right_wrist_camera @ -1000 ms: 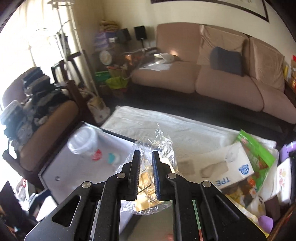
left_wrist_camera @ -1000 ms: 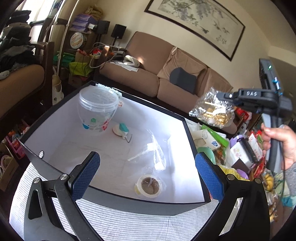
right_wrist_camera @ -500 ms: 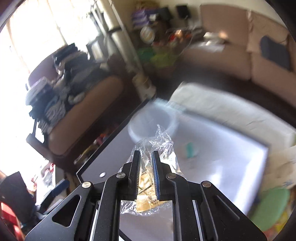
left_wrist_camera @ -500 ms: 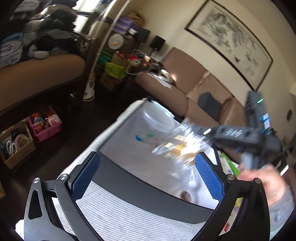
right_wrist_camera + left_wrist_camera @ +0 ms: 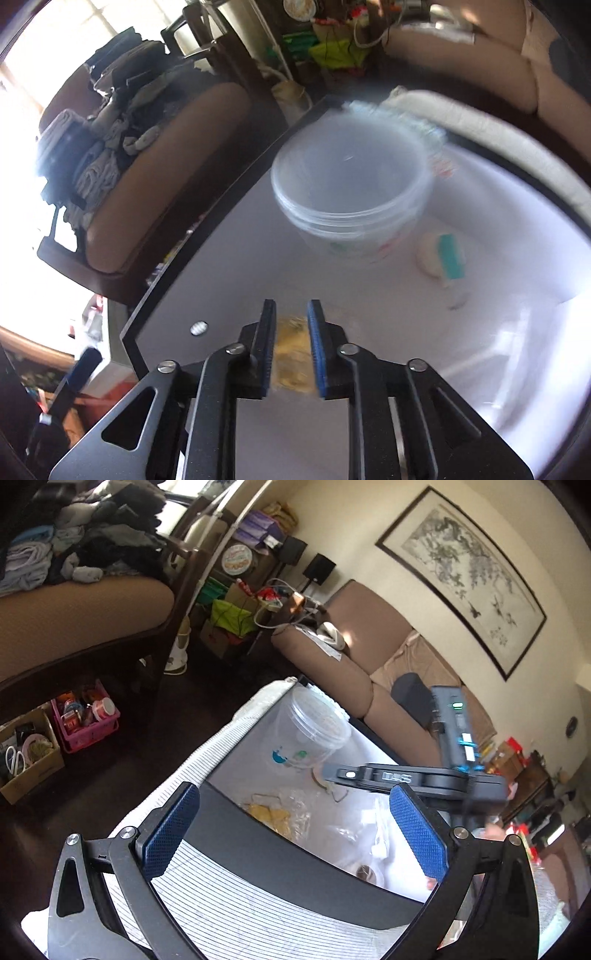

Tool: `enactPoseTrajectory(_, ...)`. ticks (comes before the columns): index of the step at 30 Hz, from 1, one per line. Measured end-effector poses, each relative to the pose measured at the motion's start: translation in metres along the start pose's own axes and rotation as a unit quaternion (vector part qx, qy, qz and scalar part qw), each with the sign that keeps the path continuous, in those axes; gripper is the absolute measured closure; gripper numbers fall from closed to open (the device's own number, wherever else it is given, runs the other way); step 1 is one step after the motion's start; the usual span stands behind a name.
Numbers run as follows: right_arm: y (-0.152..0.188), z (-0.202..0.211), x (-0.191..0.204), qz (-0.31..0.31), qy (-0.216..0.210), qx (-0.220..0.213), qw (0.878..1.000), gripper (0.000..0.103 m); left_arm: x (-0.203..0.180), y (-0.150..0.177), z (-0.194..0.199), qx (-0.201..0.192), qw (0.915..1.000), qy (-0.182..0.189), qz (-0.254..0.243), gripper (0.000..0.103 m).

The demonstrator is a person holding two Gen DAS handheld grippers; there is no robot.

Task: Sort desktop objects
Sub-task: 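Carry the bagged crackers into the box and open the right gripper, then move the right gripper to the yellow sachet strip and grasp its end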

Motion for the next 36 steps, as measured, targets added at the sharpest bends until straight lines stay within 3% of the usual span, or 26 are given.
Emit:
enactPoseTrajectory(2, 0.011, 0.018, -0.006, 0.006, 0.006, -0.014, 1.0, 0.076, -0.017, 0.005, -0.007, 0.011, 0.9997, 0.013, -0.019, 0.0)
enactPoseTrajectory(5, 0.042, 0.056, -0.018, 0.014, 0.015, -0.045, 0.999, 0.058, -0.051, 0.017, -0.018, 0.028, 0.997, 0.024, -0.067, 0.0)
enactPoseTrajectory(7, 0.071, 0.081, -0.029, 0.012, 0.024, -0.07, 0.997, 0.035, -0.078, 0.028, -0.023, 0.038, 0.9935, 0.033, -0.102, 0.0)
enactPoseTrajectory(10, 0.12, 0.117, -0.055, -0.006, 0.044, -0.1, 0.994, 0.023, -0.123, 0.048, -0.028, 0.05, 0.9855, 0.053, -0.153, 0.0)
enactPoseTrajectory(17, 0.25, 0.18, -0.156, -0.098, 0.127, -0.127, 0.979, 0.021, -0.217, 0.104, -0.04, 0.078, 0.9629, 0.079, -0.246, 0.0)
enactPoseTrajectory(23, 0.344, 0.201, -0.232, -0.201, 0.153, -0.155, 0.955, 0.021, -0.269, 0.149, -0.05, 0.096, 0.9502, 0.078, -0.286, 0.0)
enactPoseTrajectory(27, 0.393, 0.207, -0.276, -0.255, 0.153, -0.185, 0.937, 0.021, -0.306, 0.196, -0.065, 0.115, 0.929, 0.073, -0.344, 0.0)
enactPoseTrajectory(31, 0.425, 0.209, -0.314, -0.297, 0.132, -0.205, 0.923, 0.021, -0.333, 0.253, -0.091, 0.135, 0.897, 0.045, -0.419, 0.0)
enactPoseTrajectory(34, 0.437, 0.21, -0.335, -0.312, 0.121, -0.212, 0.918, 0.021, -0.342, 0.284, -0.109, 0.16, 0.8838, 0.045, -0.437, 0.0)
enactPoseTrajectory(36, 0.44, 0.208, -0.344, -0.315, 0.109, -0.212, 0.919, 0.021, -0.343, 0.297, -0.117, 0.173, 0.8814, 0.052, -0.436, 0.0)
Point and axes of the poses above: each gripper's, at about its wrist camera, not at the fingertips, and z roughly against the way its jaws point, x to its left, y to its underside, the point moved 10 cm from there along -z, roughly the way its jaws point, and after that the axes turned 14 degrees about x, right-handed, at the moved point
